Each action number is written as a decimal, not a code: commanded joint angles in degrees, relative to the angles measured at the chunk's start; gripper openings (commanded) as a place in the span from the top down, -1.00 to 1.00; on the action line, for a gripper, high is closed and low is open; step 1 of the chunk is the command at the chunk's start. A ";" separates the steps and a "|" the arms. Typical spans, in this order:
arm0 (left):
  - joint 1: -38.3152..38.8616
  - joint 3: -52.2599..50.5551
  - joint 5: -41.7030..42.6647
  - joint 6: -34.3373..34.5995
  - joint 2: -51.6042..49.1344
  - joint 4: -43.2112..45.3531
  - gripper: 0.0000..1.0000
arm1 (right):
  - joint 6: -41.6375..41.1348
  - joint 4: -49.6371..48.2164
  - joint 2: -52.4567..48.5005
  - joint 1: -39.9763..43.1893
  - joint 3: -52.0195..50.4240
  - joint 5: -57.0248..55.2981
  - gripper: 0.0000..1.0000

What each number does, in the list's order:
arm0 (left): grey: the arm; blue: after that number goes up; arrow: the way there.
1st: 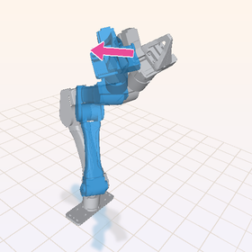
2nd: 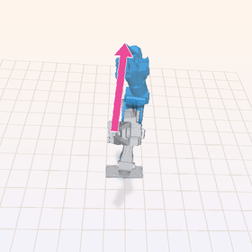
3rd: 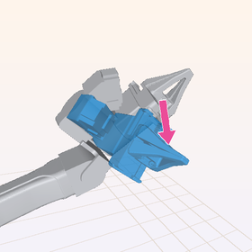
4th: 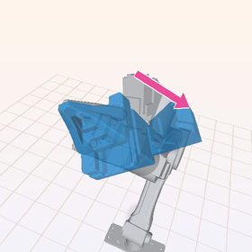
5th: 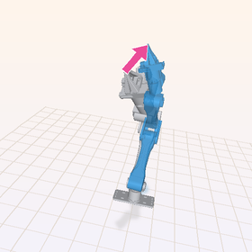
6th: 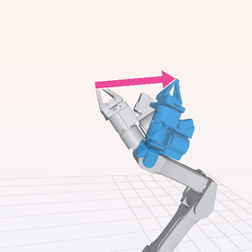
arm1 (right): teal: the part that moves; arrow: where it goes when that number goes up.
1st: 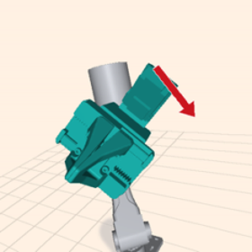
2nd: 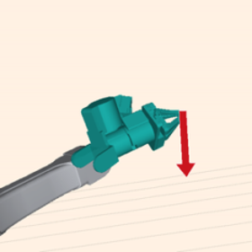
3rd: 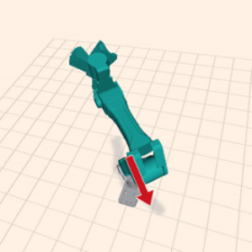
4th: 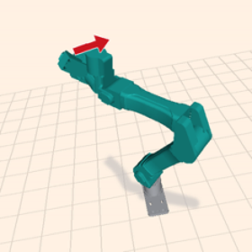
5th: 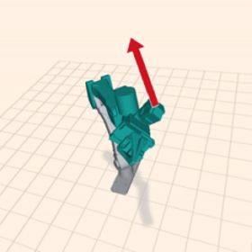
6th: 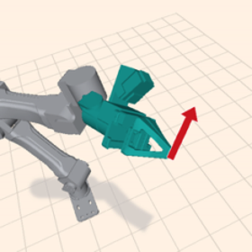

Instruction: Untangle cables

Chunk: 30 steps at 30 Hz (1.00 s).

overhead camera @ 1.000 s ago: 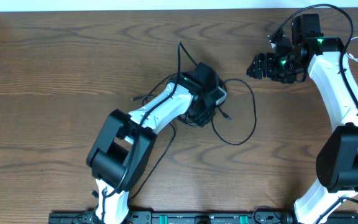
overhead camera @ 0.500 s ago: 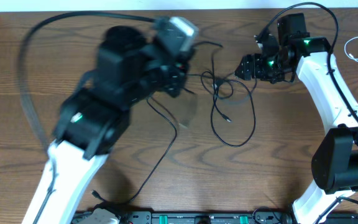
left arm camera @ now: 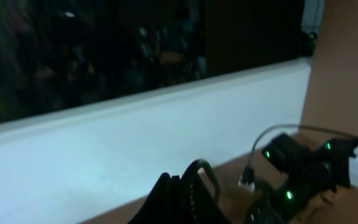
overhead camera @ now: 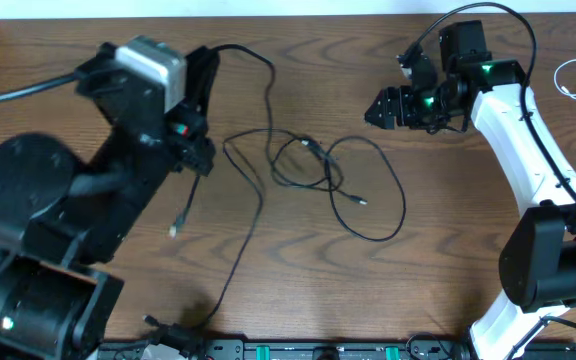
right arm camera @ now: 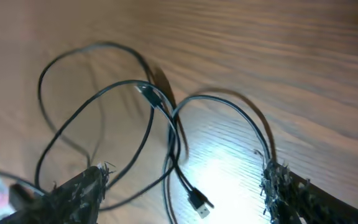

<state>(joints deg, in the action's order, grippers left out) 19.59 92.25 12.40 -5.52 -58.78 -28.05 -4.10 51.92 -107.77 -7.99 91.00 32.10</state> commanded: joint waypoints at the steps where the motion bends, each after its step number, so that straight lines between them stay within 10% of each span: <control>1: -0.35 -0.28 -3.08 1.16 -0.09 1.84 0.85 | 5.55 -0.22 -0.24 -2.23 0.11 5.75 -0.61; 30: -0.35 0.70 -35.26 -0.85 1.64 32.33 0.85 | 12.57 -1.05 -2.05 -14.95 -0.04 -0.37 -0.86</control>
<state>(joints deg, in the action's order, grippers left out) 19.55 91.68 -13.23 -2.39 -57.93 1.83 4.95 50.39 -109.49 -21.71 91.00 31.48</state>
